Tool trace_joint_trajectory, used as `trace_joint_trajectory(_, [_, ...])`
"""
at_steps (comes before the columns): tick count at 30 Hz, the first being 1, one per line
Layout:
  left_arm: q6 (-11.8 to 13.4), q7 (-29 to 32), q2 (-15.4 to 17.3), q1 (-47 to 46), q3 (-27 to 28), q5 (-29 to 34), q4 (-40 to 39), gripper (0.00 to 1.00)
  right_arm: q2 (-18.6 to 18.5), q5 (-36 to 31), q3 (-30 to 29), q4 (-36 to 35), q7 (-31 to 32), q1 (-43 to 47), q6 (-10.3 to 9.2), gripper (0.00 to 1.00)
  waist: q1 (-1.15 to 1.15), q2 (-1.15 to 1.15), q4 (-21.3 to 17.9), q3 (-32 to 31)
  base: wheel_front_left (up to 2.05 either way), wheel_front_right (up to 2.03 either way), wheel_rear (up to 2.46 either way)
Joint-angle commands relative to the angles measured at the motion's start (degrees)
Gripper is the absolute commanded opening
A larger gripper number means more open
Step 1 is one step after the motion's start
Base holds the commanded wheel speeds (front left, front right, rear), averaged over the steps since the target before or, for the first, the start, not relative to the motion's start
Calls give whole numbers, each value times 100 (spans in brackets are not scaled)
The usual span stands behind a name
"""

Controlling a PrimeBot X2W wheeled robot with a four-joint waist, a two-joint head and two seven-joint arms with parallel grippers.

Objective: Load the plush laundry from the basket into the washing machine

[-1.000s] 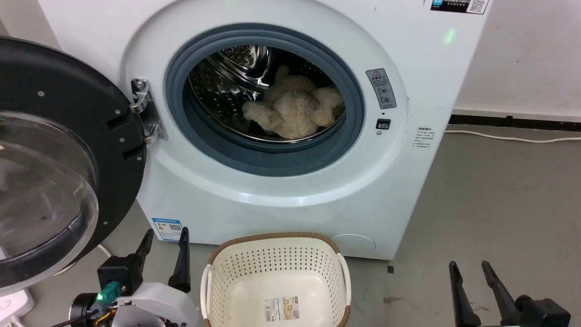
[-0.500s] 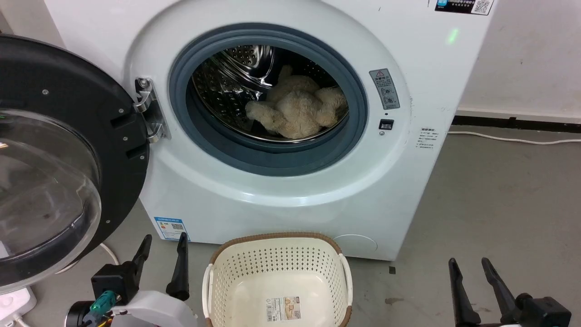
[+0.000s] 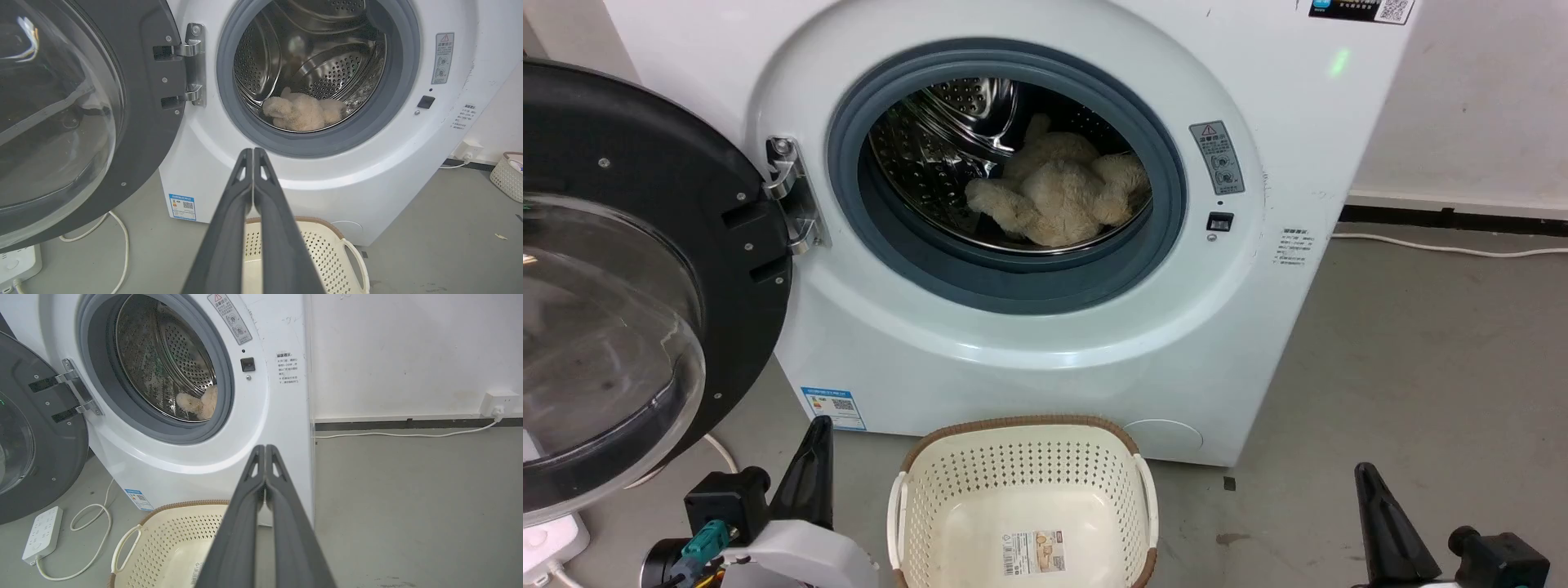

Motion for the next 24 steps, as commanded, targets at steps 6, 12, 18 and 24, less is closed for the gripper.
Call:
trace_joint_trajectory(6, [-43,36,-67,5,64,120,-16,0,0,-55,7,-39,69,-26,0,0,0,0,-11,6,0,0,0])
trace_joint_trajectory(12, [-86,72,-135,10,129,242,-33,0,0,-110,12,-78,140,-53,0,0,0,0,-21,12,0,0,0])
trace_joint_trajectory(18, [-129,108,-203,15,194,365,-49,0,0,-166,18,-118,210,-80,-1,0,0,0,-32,18,0,0,0])
trace_joint_trajectory(24, [-173,144,-272,20,260,487,-66,0,0,-222,23,-158,281,-107,-1,0,0,0,-43,24,0,0,0])
